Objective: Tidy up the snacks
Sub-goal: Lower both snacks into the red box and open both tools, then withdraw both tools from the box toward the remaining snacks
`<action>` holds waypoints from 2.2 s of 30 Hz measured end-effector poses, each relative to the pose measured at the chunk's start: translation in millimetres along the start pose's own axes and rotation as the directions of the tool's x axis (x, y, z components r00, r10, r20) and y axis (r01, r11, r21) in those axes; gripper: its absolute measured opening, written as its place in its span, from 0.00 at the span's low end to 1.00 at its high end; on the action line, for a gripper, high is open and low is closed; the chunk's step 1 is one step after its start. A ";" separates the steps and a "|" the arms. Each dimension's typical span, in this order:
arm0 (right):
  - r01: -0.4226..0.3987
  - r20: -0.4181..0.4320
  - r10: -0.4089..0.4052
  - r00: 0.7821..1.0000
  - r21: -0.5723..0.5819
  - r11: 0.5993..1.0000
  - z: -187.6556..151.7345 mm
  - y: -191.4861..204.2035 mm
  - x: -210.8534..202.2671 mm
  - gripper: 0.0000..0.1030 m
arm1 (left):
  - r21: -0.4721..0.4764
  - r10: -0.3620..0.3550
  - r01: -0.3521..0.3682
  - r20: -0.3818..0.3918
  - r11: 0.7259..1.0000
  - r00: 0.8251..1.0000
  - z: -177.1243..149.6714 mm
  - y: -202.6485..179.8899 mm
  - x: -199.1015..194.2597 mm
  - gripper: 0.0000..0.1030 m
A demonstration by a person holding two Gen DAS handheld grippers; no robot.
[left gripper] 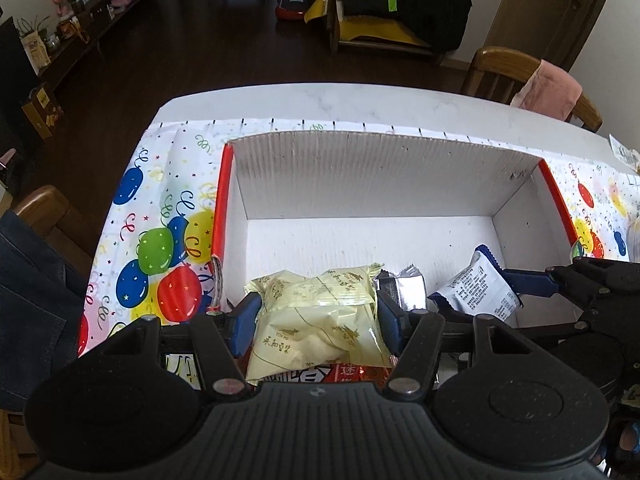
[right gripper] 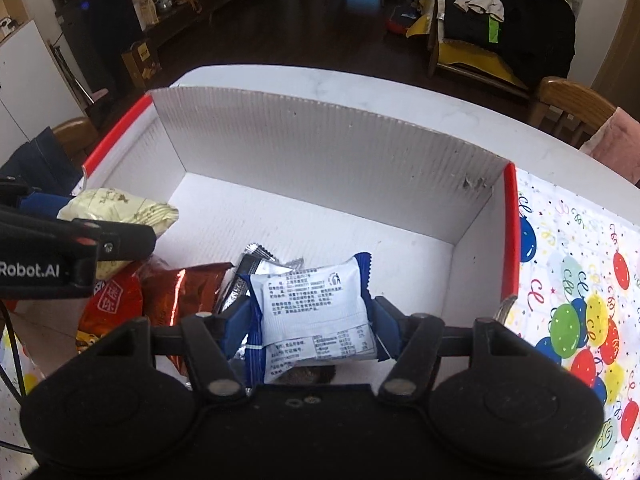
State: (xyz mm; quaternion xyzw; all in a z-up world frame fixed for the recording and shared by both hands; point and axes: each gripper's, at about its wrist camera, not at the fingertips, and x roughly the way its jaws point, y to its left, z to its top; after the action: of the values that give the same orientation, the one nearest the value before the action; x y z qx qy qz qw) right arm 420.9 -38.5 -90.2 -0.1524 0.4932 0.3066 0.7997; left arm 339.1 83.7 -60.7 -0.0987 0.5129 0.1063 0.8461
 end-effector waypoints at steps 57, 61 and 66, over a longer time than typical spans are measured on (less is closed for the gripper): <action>-0.012 0.233 -0.036 0.972 0.201 0.980 -129.3 19.1 -156.9 1.00 | 0.083 -0.158 0.140 0.267 0.987 0.951 -140.1 8.6 -137.3 0.80; -0.004 0.205 -0.043 0.978 0.222 0.975 -141.7 5.7 -146.6 1.00 | 0.063 -0.144 0.132 0.264 0.989 0.954 -147.1 -0.8 -127.8 0.81; 0.006 0.173 -0.035 0.984 0.167 0.986 -163.2 -10.1 -133.0 1.00 | 0.013 -0.115 0.115 0.225 0.993 0.968 -153.3 -11.7 -110.2 0.81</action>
State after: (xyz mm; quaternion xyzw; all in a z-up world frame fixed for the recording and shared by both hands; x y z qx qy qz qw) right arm 270.6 -180.5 -49.7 -0.0627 0.4432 0.2684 0.8530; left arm 162.8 21.5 -31.7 -0.1153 0.4070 0.0677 0.9036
